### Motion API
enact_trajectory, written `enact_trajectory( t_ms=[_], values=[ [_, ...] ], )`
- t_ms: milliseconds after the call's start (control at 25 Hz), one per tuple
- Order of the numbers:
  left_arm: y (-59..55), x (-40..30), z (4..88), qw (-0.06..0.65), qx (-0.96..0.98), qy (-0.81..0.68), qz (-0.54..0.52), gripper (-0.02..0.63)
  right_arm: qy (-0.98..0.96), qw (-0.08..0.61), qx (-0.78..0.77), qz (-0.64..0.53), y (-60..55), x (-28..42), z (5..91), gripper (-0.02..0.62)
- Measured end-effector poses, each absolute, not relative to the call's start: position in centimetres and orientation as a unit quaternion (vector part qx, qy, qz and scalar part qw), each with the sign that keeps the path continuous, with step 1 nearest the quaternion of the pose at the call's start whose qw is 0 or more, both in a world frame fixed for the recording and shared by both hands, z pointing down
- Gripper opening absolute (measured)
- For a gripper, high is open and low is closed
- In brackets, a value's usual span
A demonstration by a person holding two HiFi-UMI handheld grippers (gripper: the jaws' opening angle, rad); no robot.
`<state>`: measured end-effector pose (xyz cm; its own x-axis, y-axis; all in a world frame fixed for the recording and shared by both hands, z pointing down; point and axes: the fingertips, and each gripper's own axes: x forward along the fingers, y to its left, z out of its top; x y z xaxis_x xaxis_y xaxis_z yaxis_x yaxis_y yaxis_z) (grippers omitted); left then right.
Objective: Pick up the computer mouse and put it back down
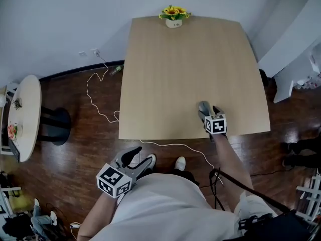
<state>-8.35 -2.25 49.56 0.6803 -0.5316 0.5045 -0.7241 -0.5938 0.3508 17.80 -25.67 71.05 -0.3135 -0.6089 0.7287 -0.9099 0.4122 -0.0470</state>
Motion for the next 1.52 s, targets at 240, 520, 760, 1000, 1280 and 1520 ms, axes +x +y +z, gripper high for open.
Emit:
enact_trajectory(
  t_ms=[240, 520, 760, 1000, 1280, 1520],
  values=[
    [-4.3, -7.9, 48.0, 0.243, 0.905, -0.304, 0.172, 0.190, -0.797, 0.280, 0.486, 0.225, -18.1, 15.2, 62.9, 0.371],
    [-5.4, -8.1, 46.8, 0.216, 0.931, -0.243, 0.169, 0.189, -0.799, 0.236, 0.508, 0.220, -8.0, 12.9, 53.1, 0.393],
    [-5.8, -6.9, 46.9, 0.184, 0.947, -0.184, 0.188, 0.190, -0.761, 0.219, 0.568, 0.222, -1.8, 12.6, 48.9, 0.393],
    [-4.9, -6.6, 47.5, 0.187, 0.954, -0.134, 0.191, 0.190, -0.744, 0.197, 0.597, 0.226, 1.6, 10.5, 47.7, 0.391],
    [-4.0, -6.4, 47.8, 0.188, 0.958, -0.099, 0.193, 0.190, -0.723, 0.194, 0.620, 0.234, 3.4, 9.1, 48.0, 0.379],
    [-3.2, -6.9, 47.4, 0.178, 0.961, -0.088, 0.193, 0.190, -0.716, 0.194, 0.631, 0.227, 4.1, 8.6, 47.4, 0.374]
  ],
)
